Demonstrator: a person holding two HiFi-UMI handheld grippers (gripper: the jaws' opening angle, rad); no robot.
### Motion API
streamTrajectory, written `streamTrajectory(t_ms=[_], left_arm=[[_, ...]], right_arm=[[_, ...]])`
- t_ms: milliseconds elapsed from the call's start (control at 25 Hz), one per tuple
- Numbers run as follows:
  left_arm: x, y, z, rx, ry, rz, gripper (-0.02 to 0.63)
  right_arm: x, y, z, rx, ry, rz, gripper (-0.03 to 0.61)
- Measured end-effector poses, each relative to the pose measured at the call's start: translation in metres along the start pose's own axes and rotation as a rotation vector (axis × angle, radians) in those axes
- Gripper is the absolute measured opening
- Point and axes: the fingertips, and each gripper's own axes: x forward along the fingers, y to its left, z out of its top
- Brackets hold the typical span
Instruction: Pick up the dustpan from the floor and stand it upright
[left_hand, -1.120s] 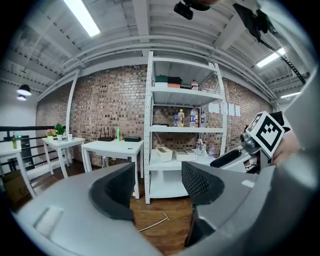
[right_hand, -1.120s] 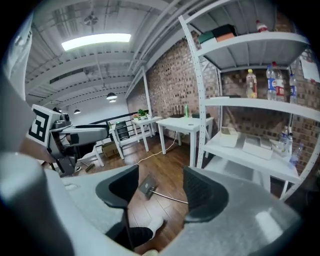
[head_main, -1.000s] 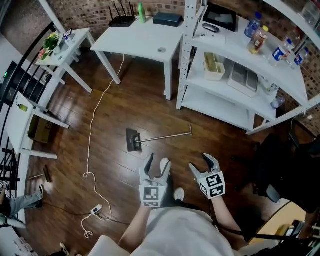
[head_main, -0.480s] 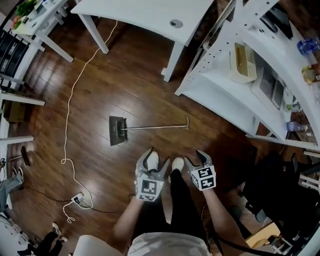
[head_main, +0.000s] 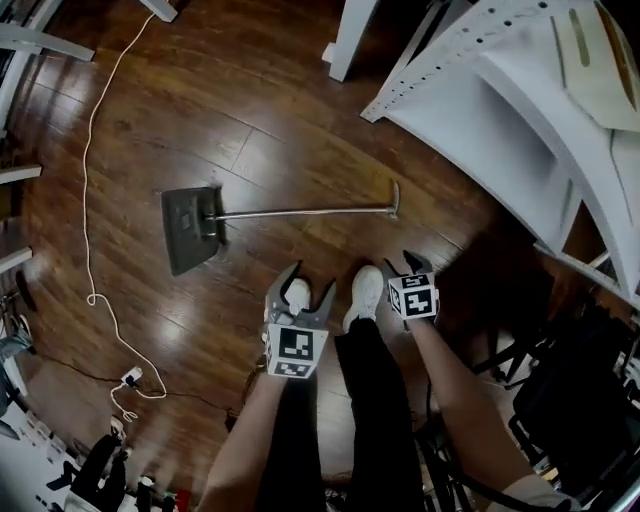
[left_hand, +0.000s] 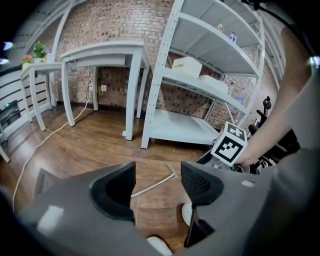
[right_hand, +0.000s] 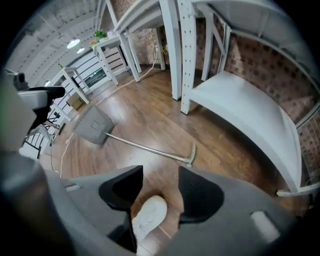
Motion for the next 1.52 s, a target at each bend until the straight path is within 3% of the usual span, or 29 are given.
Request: streamTrajectory(t_ms=[160, 400, 600, 720, 760, 920, 1120, 1520], left_arm=[[0.076, 0.006, -0.051, 0.019, 0.056, -0.038, 0.295], [0.156, 0.022, -0.097, 0.091, 0.071, -0.093, 0.293], [0.19, 0.037, -0.105, 0.084, 0.067, -0.084, 0.293], [0.188, 0.041, -0.101, 0.082, 0.062, -0.074, 0.291], [0.185, 0.042, -0.099, 0.083, 0.064, -0.071, 0.291], [0.161, 0.045, -0.078, 0.063, 0.063, -0.051, 0.29], [0.091, 0.015, -0.023, 0.013, 0.036, -0.033, 0.288], [-0.055, -0.03, 0.092, -0.037, -0.064, -0.044, 0.279]], right_arm=[[0.094, -0.054, -0.026, 0.046, 0.051, -0.059, 0.204], [0.199, -0.109, -0.049, 0.054, 0.114, -0.112, 0.199], [0.238, -0.129, -0.053, 0.069, 0.133, -0.145, 0.164], [0.24, -0.131, -0.049, 0.057, 0.119, -0.144, 0.081], [0.235, -0.131, -0.046, 0.061, 0.118, -0.148, 0.081], [0.184, -0.124, -0.019, 0.096, 0.085, -0.182, 0.078], [0.067, -0.109, 0.011, 0.117, 0.035, -0.224, 0.077], [-0.2, -0.115, 0.063, 0.061, 0.015, -0.542, 0.074]])
